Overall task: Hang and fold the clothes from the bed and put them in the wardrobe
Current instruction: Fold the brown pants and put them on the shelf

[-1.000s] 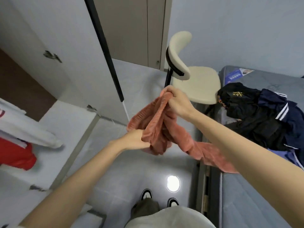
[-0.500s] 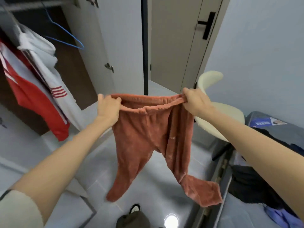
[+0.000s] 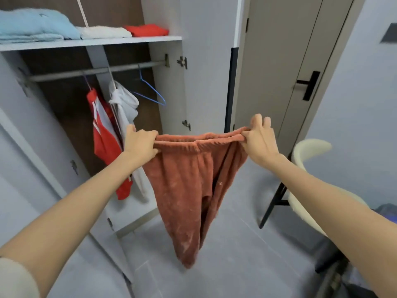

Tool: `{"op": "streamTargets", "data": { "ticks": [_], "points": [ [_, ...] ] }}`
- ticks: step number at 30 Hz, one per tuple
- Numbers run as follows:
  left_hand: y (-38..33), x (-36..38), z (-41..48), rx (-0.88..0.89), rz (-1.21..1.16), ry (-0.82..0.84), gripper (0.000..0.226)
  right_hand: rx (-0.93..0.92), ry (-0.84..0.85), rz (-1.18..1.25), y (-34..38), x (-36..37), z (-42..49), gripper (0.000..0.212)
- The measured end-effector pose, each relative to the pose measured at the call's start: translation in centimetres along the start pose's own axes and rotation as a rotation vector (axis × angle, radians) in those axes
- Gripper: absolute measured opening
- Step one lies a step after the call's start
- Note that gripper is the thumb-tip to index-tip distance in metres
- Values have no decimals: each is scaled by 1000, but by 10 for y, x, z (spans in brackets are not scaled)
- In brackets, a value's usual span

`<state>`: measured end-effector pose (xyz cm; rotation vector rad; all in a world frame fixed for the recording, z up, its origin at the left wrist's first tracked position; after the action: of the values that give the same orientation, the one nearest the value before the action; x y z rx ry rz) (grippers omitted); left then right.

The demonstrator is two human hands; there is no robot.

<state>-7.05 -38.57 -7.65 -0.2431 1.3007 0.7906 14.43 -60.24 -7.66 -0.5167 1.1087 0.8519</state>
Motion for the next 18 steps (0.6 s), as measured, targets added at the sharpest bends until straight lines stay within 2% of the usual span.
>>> {"op": "streamTargets", "data": {
  "ticks": [2, 4, 6, 8, 9, 13, 15, 18],
  "points": [
    [6, -1, 0, 3, -55, -13, 22, 59, 45, 170, -1, 4, 3, 27],
    [8, 0, 0, 28, -123, 22, 30, 174, 103, 444, -2, 11, 4, 31],
    [9, 3, 3, 40, -238, 141, 33, 354, 89, 694, -5, 16, 1, 26],
    [12, 6, 5, 22, -290, 255, 32, 469, 54, 825, -6, 20, 0, 12],
    [14, 7, 7, 6, -280, 289, 33, 499, 36, 876, -6, 21, 0, 12],
    [18, 6, 13, -95, -215, 334, 38, 584, 21, 1001, -2, 22, 2, 48],
    [14, 5, 15, -135, -454, 411, 29, 638, 65, 1013, 1, 24, 4, 55],
    [3, 16, 9, -361, -1102, 600, 15, 784, 210, 1244, 10, 30, 4, 47]
  ]
}}
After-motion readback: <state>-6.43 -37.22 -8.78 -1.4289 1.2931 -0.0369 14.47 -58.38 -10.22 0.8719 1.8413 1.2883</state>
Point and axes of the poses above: each hand's wrist, its own z-axis towards the middle knuckle, its own x-axis out of the palm, y = z × x, the point moved 5 cm from there along z, towards the middle knuckle, and after that the axes turned 3 degrees about y, right-handed, at the moved point
